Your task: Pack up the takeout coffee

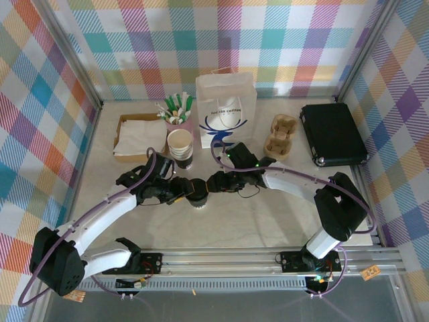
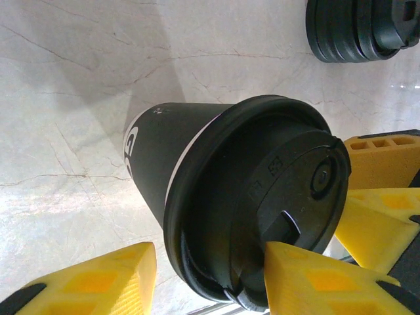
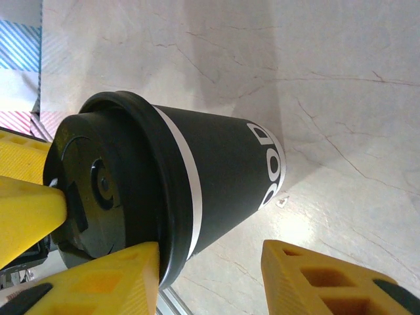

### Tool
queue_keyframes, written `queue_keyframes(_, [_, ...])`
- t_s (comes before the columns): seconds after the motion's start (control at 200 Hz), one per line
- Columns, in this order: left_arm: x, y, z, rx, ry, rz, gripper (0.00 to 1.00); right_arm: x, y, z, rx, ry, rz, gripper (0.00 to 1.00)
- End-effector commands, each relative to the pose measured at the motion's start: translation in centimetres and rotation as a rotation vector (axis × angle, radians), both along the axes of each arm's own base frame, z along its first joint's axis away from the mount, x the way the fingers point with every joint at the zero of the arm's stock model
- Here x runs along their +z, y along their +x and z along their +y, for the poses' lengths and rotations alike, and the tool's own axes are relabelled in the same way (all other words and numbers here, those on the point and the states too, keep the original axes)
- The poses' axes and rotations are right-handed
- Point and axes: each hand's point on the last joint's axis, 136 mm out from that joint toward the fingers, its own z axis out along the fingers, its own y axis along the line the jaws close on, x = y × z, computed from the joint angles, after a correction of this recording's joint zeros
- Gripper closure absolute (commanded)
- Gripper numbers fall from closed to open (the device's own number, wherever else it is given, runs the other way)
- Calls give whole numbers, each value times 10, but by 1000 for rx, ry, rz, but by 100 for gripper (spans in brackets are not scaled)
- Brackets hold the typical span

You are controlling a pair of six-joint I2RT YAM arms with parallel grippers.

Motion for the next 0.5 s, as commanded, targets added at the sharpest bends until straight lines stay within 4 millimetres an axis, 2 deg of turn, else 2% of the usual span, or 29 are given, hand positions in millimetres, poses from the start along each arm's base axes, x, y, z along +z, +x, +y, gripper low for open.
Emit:
queue_keyframes(0.0, [-25, -17, 21, 40, 91, 85, 54, -53, -20, -25, 9, -148, 88, 56])
queue_keyframes(0.08, [-26, -19, 22, 40, 93, 85, 54, -60, -21, -27, 8, -162, 95, 56])
queue_keyframes(0.15, [-23, -18, 21, 37, 87, 81, 54, -57, -20, -26, 8, -162, 94, 56])
queue_keyframes(0.495, [11, 4, 3, 6, 19, -9, 54, 14, 0, -4, 29, -70, -12, 56])
